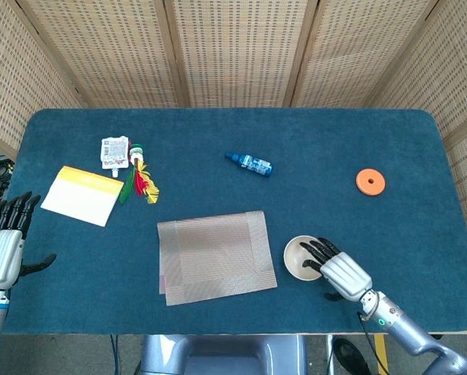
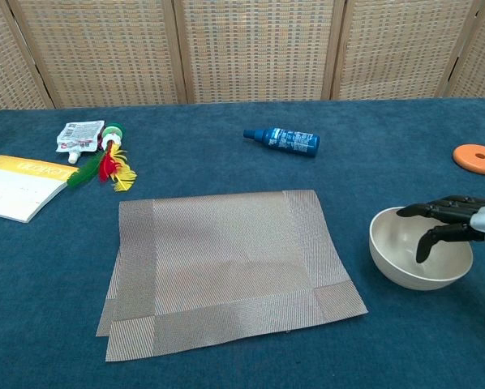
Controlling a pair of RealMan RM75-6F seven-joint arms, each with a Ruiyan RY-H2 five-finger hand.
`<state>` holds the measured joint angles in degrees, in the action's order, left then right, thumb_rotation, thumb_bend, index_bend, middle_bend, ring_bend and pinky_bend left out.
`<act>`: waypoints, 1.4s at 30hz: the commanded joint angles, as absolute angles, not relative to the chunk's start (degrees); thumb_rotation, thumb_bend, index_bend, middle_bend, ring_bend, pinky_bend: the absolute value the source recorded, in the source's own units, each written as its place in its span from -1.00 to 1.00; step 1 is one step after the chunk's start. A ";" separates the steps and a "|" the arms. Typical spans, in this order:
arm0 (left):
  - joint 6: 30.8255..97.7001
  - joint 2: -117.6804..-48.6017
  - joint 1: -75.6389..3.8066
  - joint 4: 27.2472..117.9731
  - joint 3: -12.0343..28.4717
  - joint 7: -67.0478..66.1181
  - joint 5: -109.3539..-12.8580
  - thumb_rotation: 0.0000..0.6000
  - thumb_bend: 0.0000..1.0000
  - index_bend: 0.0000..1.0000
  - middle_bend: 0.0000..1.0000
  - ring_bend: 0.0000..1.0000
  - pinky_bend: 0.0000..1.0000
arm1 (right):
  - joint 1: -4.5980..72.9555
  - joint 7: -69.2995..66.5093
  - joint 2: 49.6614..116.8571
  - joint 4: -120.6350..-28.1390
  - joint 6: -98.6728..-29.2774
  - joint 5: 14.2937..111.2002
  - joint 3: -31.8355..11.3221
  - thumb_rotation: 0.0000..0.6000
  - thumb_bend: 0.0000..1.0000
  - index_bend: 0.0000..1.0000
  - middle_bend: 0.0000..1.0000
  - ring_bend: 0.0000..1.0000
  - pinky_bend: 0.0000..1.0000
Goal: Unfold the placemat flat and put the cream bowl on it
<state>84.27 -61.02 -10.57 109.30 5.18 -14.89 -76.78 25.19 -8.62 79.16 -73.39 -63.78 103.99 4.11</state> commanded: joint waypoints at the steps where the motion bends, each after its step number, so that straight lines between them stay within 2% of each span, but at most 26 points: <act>1: 84.26 -60.81 -10.42 109.15 5.44 -14.38 -76.52 1.00 -1.00 -1.00 -1.00 -1.00 -1.00 | 25.84 -9.50 81.00 -71.15 -63.49 102.52 3.51 1.00 -0.33 -0.05 -1.00 -1.00 -1.00; 4: 83.90 -60.68 -10.44 109.08 5.55 -14.06 -76.30 1.00 -1.00 -1.00 -1.00 -1.00 -1.00 | 25.59 -10.00 82.62 -69.28 -64.79 101.44 2.99 1.00 0.05 0.19 -1.00 -1.00 -1.00; 7: 83.82 -60.76 -10.42 109.04 5.64 -13.91 -76.30 1.00 -1.00 -1.00 -1.00 -1.00 -1.00 | 25.16 -11.06 83.93 -67.91 -66.72 100.59 2.39 1.00 0.23 0.34 -1.00 -1.00 -1.00; 17: 83.41 -60.61 -10.27 109.22 5.72 -13.84 -76.08 1.00 -1.00 -1.00 -1.00 -1.00 -1.00 | 24.87 -18.46 83.98 -64.14 -71.73 95.07 -2.27 1.00 0.22 0.43 -1.00 -1.00 -1.00; 18: 83.32 -60.59 -10.27 109.25 5.69 -13.86 -76.11 1.00 -1.00 -1.00 -1.00 -1.00 -1.00 | 24.78 -18.57 83.60 -62.83 -71.68 92.84 -3.94 1.00 0.22 0.43 -1.00 -1.00 -1.00; 23: 83.16 -60.55 -10.23 109.49 5.56 -14.04 -76.34 1.00 -1.00 -1.00 -1.00 -1.00 -1.00 | 24.78 -18.93 82.44 -58.91 -66.83 85.77 -6.70 1.00 0.21 0.44 -1.00 -1.00 -1.00; 36: 82.55 -60.65 -10.19 109.95 4.97 -15.18 -76.89 1.00 -1.00 -1.00 -1.00 -1.00 -1.00 | 22.72 -12.43 82.00 -53.24 -59.16 79.56 -5.06 1.00 0.20 0.42 -1.00 -1.00 -1.00; 38: 82.64 -60.72 -10.12 110.02 4.88 -15.34 -77.09 1.00 -1.00 -1.00 -1.00 -1.00 -1.00 | 22.73 -12.27 81.59 -53.33 -57.59 79.19 -4.62 1.00 -0.02 0.16 -1.00 -1.00 -1.00; 40: 82.65 -60.76 -10.06 109.98 4.71 -15.57 -77.37 1.00 -1.00 -1.00 -1.00 -1.00 -1.00 | 22.78 -11.86 79.97 -55.14 -55.65 78.74 -4.14 1.00 -0.65 -0.57 -1.00 -1.00 -1.00; 41: 82.63 -60.78 -10.06 109.96 4.69 -15.62 -77.43 1.00 -1.00 -1.00 -1.00 -1.00 -1.00 | 22.74 -11.76 79.56 -55.76 -55.70 78.65 -4.21 1.00 -0.74 -0.69 -1.00 -1.00 -1.00; 42: 82.58 -60.79 -10.06 109.94 4.62 -15.69 -77.52 1.00 -1.00 -1.00 -1.00 -1.00 -1.00 | 22.55 -11.65 78.97 -56.74 -56.30 78.61 -4.39 1.00 -0.94 -0.92 -1.00 -1.00 -1.00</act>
